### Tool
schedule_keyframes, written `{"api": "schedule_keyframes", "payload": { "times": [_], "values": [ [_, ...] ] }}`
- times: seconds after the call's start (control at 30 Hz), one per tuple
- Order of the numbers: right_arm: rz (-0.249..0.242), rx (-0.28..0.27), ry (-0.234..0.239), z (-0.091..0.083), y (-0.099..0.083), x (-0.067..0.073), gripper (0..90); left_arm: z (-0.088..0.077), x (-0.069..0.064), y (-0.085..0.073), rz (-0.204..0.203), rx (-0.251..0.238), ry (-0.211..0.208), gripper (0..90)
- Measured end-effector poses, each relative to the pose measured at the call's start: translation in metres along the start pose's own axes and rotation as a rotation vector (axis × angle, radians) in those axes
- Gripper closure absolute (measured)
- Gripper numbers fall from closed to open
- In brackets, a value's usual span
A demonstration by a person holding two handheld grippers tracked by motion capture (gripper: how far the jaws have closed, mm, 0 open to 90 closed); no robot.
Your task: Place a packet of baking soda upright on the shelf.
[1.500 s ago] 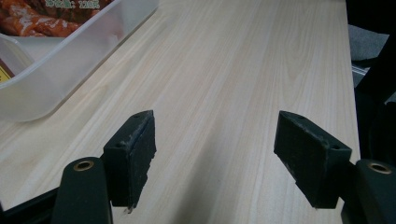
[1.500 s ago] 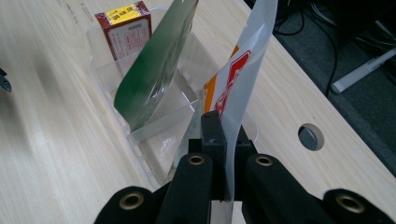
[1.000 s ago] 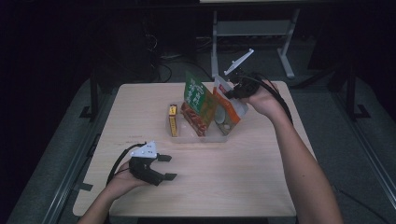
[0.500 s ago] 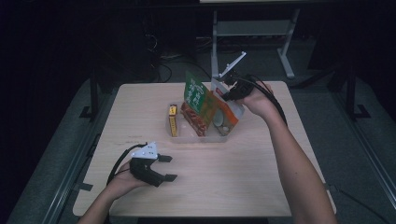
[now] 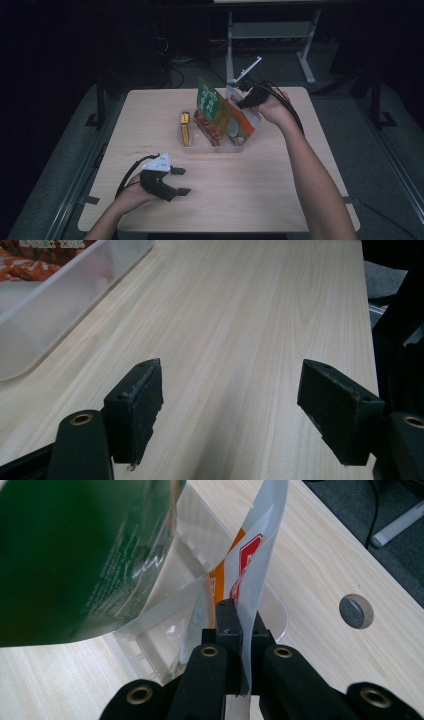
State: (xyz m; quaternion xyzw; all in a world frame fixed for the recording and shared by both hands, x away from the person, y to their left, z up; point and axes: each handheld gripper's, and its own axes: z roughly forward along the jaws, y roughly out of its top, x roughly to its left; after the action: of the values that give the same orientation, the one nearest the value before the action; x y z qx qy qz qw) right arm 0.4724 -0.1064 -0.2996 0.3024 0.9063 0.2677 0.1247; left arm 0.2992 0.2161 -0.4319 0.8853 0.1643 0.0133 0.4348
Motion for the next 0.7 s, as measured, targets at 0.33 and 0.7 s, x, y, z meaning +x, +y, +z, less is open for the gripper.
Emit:
{"api": "schedule_keyframes", "payload": {
  "times": [0.33, 0.7],
  "values": [
    [0.022, -0.019, -0.008, 0.004, 0.0, 0.0, 88.8, 0.001, -0.001, 0.001, 0.0, 0.004, -0.006, 25.6],
    [0.089, -0.106, 0.027, -0.01, -0.009, -0.001, 53.2, -0.001, 0.0, 0.001, 0.007, 0.006, 0.003, 25.6]
  ]
}}
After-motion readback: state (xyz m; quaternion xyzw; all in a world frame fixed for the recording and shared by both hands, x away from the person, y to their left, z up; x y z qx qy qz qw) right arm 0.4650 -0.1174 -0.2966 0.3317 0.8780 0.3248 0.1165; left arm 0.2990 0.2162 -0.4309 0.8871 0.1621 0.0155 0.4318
